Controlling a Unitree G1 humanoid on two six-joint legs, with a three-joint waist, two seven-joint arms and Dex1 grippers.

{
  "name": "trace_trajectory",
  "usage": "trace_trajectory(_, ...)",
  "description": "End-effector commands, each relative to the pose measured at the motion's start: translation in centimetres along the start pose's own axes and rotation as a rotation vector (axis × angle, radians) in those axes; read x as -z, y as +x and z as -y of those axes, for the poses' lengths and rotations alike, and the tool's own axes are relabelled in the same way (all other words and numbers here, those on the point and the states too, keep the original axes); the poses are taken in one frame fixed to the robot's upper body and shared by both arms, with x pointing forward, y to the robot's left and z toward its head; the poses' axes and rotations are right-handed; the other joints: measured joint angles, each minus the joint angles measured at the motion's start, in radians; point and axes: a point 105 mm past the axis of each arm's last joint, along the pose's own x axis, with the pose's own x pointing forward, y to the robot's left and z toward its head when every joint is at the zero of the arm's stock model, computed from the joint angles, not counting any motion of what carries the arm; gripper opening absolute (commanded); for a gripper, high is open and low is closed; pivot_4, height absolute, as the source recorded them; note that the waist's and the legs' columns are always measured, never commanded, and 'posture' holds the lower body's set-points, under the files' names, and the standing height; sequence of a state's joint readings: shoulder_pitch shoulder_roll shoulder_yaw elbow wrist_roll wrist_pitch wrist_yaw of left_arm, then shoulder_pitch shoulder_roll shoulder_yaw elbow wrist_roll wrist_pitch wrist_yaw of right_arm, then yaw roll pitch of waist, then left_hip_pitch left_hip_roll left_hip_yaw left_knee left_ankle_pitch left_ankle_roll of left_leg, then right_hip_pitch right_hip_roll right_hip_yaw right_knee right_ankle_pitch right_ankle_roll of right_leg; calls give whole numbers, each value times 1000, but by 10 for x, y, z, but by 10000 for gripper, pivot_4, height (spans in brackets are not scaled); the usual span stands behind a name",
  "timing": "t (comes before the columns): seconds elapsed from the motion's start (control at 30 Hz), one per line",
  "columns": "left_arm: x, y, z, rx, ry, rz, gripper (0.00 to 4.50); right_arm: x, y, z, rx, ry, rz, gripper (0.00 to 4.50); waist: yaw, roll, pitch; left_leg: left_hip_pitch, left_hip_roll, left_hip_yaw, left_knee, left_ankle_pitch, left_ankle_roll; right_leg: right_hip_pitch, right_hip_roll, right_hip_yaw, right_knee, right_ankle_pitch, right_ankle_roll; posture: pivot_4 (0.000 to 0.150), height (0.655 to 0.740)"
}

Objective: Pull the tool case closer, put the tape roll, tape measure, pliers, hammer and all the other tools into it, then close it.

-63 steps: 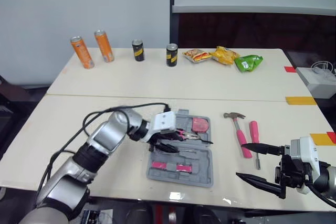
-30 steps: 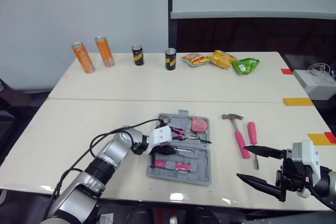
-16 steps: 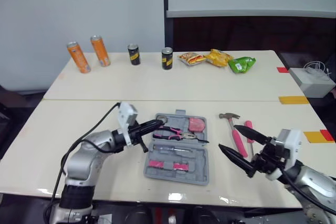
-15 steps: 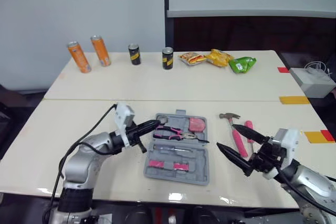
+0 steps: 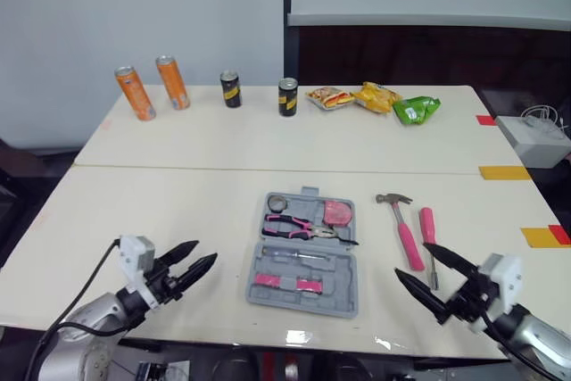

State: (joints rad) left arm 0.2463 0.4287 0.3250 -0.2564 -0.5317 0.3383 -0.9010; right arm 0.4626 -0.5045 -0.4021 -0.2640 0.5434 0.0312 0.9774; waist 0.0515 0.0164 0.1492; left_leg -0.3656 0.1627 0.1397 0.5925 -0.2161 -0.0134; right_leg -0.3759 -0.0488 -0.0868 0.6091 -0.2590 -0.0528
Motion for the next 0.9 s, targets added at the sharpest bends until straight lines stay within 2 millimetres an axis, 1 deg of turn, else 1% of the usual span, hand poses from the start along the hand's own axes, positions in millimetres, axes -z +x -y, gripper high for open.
trace_trajectory(0.03,3,-23,-8,-44,23,-5,44605,7,-30,7,30,-13,-26,45000,-1,-1,2,2,0,0,-1,0,0,2,0,0,-1,-3,5,1500,7400)
trace_trajectory(0.1,8,-33,-11,-63,20,-21,44605,13,-40,8,50,-2,-48,45000,-3,-2,7,3,0,2,-2,0,0,2,0,2,-2,-3,6,1500,7400)
trace_trajectory(0.17,12,-38,-11,-71,17,-30,44605,16,-45,8,58,3,-59,45000,-2,-4,9,3,0,2,-2,0,-1,2,0,3,-2,-3,6,1500,7400)
trace_trajectory(0.23,13,-39,-10,-66,17,-31,44605,13,-43,9,65,4,-53,45000,-2,-4,9,4,0,2,-2,0,-1,2,0,3,-2,-3,5,1500,7400)
trace_trajectory(0.3,13,-38,-9,-48,17,-24,44605,5,-34,13,82,8,-33,45000,-2,-4,9,4,0,2,-2,0,-1,3,0,3,-2,-2,4,1500,7400)
trace_trajectory(0.33,11,-35,-8,-34,24,-17,44605,1,-29,14,83,8,-25,45000,-2,-4,9,4,0,2,-2,0,0,3,0,3,-2,-1,3,1500,7400)
trace_trajectory(0.37,8,-31,-7,-16,28,-5,44605,-5,-23,16,88,-4,-14,45000,-2,-3,9,4,0,3,-2,0,0,3,0,3,-2,1,-1,1500,7400)
trace_trajectory(0.4,1,-25,-3,16,42,10,44605,-10,-15,17,86,8,-15,45000,-1,-3,9,5,0,3,-3,0,0,3,0,3,-2,1,-1,1500,7400)
trace_trajectory(0.53,-22,-5,11,134,86,56,44605,-32,16,19,75,-46,-7,45000,-1,-3,9,6,0,2,-3,2,0,3,0,3,0,2,-1,1500,7400)
trace_trajectory(0.63,-41,7,22,215,114,93,44605,-41,42,25,103,-39,-33,45000,-1,-3,9,9,0,3,-3,2,-1,3,0,3,1,2,-1,1500,7400)
trace_trajectory(0.67,-48,11,26,244,125,105,44605,-42,52,28,116,-26,-54,45000,-2,-3,9,10,0,3,-3,2,-1,3,0,3,2,2,-1,1500,7400)
trace_trajectory(0.7,-55,15,31,278,136,112,44605,-42,64,34,160,-58,-108,45000,-3,-3,9,11,0,3,-3,2,-1,3,0,3,2,2,-1,1500,7400)
trace_trajectory(0.77,-64,22,40,344,155,107,44605,-45,80,47,262,-120,-180,45000,-7,-2,9,11,0,3,-3,3,-2,2,0,4,4,2,-1,1500,7400)
trace_trajectory(0.87,-77,29,53,417,169,112,44605,-47,102,52,250,-35,-213,45000,-7,-1,10,13,0,5,-3,5,-3,2,0,5,6,2,-2,1500,7400)
trace_trajectory(0.9,-80,31,57,441,181,106,44605,-47,109,54,243,-32,-228,45000,-6,0,10,13,0,5,-4,5,-3,1,0,6,7,2,-3,1500,7400)
